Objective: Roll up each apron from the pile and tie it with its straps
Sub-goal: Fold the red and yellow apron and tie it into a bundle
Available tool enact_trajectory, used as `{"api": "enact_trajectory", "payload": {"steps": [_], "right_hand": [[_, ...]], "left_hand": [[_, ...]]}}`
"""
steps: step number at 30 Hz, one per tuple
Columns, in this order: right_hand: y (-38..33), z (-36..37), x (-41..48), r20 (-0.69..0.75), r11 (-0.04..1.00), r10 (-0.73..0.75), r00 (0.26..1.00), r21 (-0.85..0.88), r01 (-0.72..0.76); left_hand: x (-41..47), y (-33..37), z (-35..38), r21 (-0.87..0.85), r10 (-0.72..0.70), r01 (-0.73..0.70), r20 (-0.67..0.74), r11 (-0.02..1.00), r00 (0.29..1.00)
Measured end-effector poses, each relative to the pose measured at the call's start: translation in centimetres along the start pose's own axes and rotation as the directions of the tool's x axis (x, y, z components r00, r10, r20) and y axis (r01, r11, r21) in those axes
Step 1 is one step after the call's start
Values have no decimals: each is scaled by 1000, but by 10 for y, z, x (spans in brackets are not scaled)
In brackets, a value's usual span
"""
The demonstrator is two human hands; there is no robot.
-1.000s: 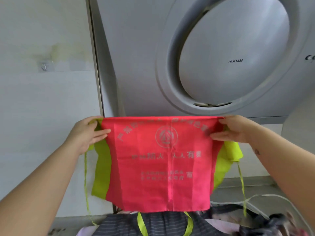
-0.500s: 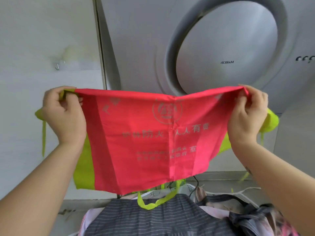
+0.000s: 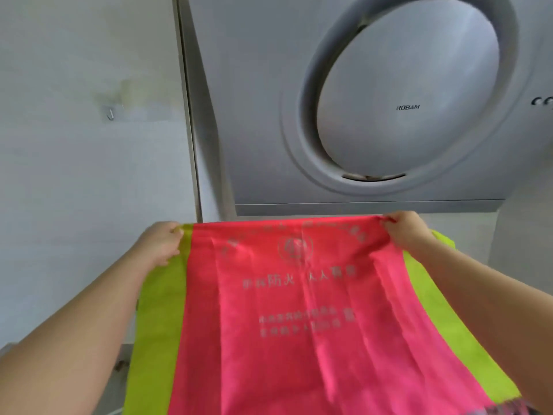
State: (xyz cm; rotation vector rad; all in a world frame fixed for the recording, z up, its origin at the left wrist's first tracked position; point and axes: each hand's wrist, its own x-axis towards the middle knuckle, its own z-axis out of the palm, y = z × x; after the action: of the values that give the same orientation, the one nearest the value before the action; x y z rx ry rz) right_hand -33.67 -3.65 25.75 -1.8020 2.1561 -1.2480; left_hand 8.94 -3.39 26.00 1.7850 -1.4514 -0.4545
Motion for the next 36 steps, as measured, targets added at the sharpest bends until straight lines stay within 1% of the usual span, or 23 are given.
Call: {"api": "enact_trajectory", "payload": {"steps": [1,2,3,5,7,8,10,12,16,18,20,21,23,24,26,27,28,29,30,31,33,34,36], "right_hand": [[-4,-4,3,-21,999,-22,1000,42,23],[-9,-10,3,-74,995,-58,996,77,63],[-13,-17,3,-150,987,-99,984,110,116],[-21,-31,-6,-309,958,-172,935,169,232],[-21,-39,-22,-410,930,-200,890,206,304],[-18,-41,-30,-440,923,-203,875,211,320],[-2,-36,-53,-459,914,-189,868,241,326],[21,-20,-82,-428,909,-156,890,290,299],[86,33,-153,-205,957,-132,970,229,178],[118,60,-188,-27,982,-106,994,152,109],[141,80,-213,190,996,-86,978,16,85],[153,89,-223,308,995,-59,950,-54,79],[171,102,-239,505,981,56,861,-187,45],[179,107,-245,597,963,124,793,-265,49],[187,113,-252,764,901,194,615,-387,196],[187,116,-251,803,860,225,552,-430,275],[184,116,-248,805,831,263,531,-468,299],[179,116,-244,793,823,302,529,-497,274],[175,116,-240,770,826,328,547,-515,230],[174,116,-234,736,825,337,587,-531,192],[176,118,-221,652,829,304,694,-540,145],[178,119,-215,624,829,273,732,-539,150],[182,122,-207,608,826,218,763,-532,188]], "left_hand": [[3,4,-3,51,77,-72,-103,996,992],[5,10,-7,82,154,-140,-209,987,966],[3,16,-12,100,228,-207,-308,973,924],[-6,27,-19,119,384,-372,-457,920,802],[-24,24,-20,152,487,-488,-532,860,693],[-32,18,-18,151,507,-520,-558,841,657],[-56,-6,-6,128,520,-561,-584,818,624],[-84,-40,13,139,544,-574,-554,807,631],[-135,-127,59,149,495,-476,-380,867,781],[-157,-170,81,163,431,-401,-258,902,865],[-173,-204,97,226,334,-307,-93,925,938],[-180,-221,104,261,259,-251,7,932,966],[-191,-247,116,338,108,-173,204,925,973],[-197,-257,121,372,35,-150,299,916,953],[-206,-270,129,441,-141,-89,461,893,876],[-208,-272,130,491,-236,-43,491,870,838],[-207,-272,132,537,-296,-10,480,843,826],[-206,-269,131,575,-322,7,448,818,834],[-203,-264,131,590,-317,20,404,807,858],[-200,-259,131,594,-304,36,358,803,883],[-191,-249,134,583,-242,33,284,812,928],[-186,-246,137,567,-198,8,275,823,941],[-178,-244,146,521,-138,-51,318,852,938]]}}
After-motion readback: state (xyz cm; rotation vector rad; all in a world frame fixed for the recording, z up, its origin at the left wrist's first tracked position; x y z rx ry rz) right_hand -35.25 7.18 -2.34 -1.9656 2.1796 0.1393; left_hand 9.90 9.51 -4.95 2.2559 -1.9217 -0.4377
